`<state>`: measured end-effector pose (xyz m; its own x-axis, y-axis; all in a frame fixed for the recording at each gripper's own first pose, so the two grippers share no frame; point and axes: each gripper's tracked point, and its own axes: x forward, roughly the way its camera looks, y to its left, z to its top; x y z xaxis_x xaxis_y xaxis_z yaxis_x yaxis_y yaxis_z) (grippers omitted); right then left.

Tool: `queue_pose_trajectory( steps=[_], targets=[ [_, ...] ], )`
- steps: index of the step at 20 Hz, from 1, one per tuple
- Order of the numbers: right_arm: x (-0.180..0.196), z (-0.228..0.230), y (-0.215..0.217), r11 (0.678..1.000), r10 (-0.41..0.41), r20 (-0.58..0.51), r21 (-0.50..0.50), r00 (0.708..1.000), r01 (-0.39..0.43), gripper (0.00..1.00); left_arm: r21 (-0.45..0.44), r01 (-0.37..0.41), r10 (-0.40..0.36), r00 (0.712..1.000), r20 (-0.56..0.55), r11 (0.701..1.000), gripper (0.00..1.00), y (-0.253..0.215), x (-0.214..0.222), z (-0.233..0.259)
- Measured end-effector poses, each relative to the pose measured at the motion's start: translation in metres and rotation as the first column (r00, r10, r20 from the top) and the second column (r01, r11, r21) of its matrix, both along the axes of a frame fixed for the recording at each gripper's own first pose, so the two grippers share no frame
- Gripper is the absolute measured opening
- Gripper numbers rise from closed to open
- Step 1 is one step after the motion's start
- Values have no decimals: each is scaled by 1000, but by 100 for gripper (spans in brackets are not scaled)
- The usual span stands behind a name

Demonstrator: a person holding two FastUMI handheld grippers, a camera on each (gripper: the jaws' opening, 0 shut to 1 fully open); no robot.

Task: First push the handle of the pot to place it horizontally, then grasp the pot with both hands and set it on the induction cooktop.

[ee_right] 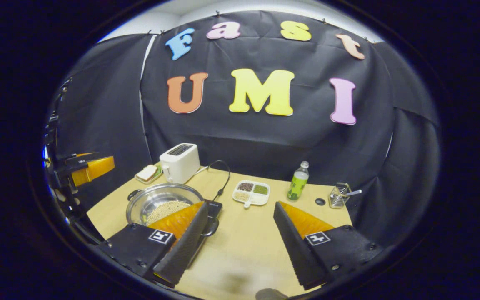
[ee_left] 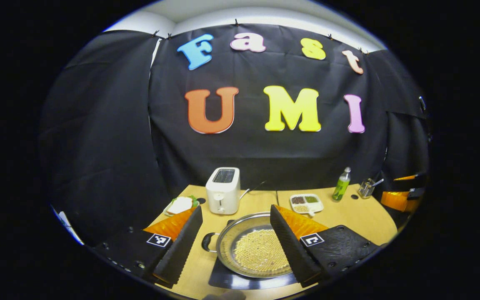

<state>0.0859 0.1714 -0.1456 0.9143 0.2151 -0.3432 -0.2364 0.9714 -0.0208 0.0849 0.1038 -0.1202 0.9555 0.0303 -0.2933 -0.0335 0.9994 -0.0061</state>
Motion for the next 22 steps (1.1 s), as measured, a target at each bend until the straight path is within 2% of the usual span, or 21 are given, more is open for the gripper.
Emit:
queue_pose_trajectory(
  steps=[3, 6, 11, 15, 22],
  targets=[
    [-22, 27, -54, 999, -39, 52, 22, 998, 38, 100, -39, 41, -39, 998, 53, 998, 97, -55, -25, 39],
    [-54, 57, -111, 996, -82, 128, 32, 988, 79, 100, -32, 65, -61, 992, 113, 997, 97, -101, -51, 71],
    [-111, 104, -193, 986, -162, 270, 87, 949, 144, 100, -27, 101, -94, 977, 191, 995, 96, -173, -98, 113],
    [-138, 119, -227, 982, -185, 321, 107, 929, 159, 100, -26, 113, -105, 972, 208, 993, 96, -207, -133, 125],
    [-157, 107, -236, 982, -173, 315, 128, 933, 139, 100, 14, 79, -80, 966, 245, 997, 96, -218, -172, 130]
  ],
)
